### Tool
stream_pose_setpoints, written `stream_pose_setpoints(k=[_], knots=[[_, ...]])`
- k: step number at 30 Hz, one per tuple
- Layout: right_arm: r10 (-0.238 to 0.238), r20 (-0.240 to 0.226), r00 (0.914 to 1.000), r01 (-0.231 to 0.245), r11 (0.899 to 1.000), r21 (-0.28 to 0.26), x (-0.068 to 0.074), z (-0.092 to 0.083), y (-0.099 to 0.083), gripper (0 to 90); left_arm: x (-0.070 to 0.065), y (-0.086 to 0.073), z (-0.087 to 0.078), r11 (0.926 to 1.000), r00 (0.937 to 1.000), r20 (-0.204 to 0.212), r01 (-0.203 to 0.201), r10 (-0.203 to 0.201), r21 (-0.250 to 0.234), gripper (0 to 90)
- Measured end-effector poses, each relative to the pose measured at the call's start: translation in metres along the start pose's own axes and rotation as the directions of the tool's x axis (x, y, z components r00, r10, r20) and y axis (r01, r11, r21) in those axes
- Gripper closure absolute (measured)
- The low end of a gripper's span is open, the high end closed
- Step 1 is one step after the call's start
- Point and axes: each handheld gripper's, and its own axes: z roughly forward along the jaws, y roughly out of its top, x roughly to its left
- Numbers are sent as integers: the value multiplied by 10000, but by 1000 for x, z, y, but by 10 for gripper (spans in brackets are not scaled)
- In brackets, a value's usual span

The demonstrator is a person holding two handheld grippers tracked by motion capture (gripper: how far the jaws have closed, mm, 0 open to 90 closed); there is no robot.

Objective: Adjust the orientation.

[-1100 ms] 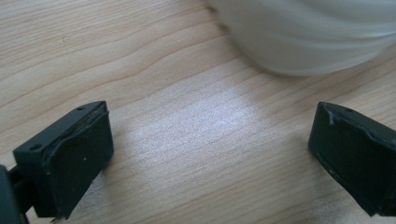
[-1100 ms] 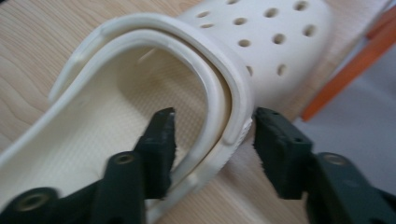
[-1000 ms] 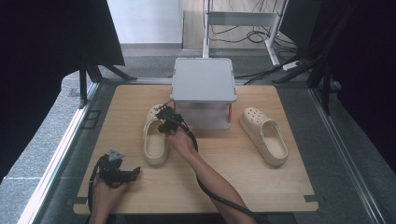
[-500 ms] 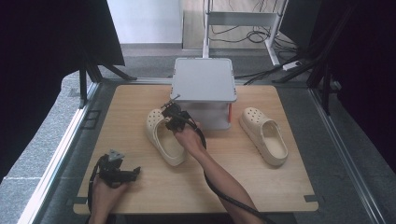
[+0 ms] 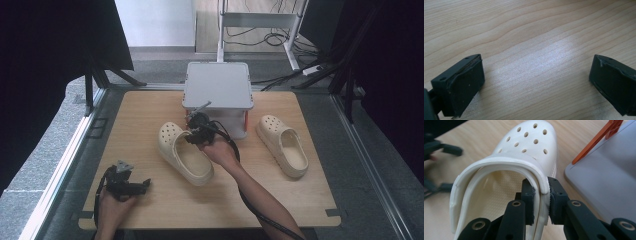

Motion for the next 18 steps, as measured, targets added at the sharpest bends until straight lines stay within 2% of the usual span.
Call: stream_pose_setpoints(k=[1, 5, 11, 18], knots=[[0, 0, 10000, 0, 10000, 0, 0, 0, 0, 774, 0, 0, 0, 10000, 10000, 0, 0, 0, 0, 0], [-297, -358, 9989, 294, 9995, -71, 5, -20, -12, 773, 0, 0, 0, 10000, 10000, 5, -15, 15, 0, 0], [-321, -1039, 9941, 297, 9993, -240, 15, -39, -30, 771, 0, 0, 0, 10000, 10000, 17, -18, 18, 21, 0], [-643, -1454, 9873, 613, 9978, -252, 32, -52, -59, 771, 0, 0, 0, 10000, 10000, 18, 52, -52, -10, 0]])
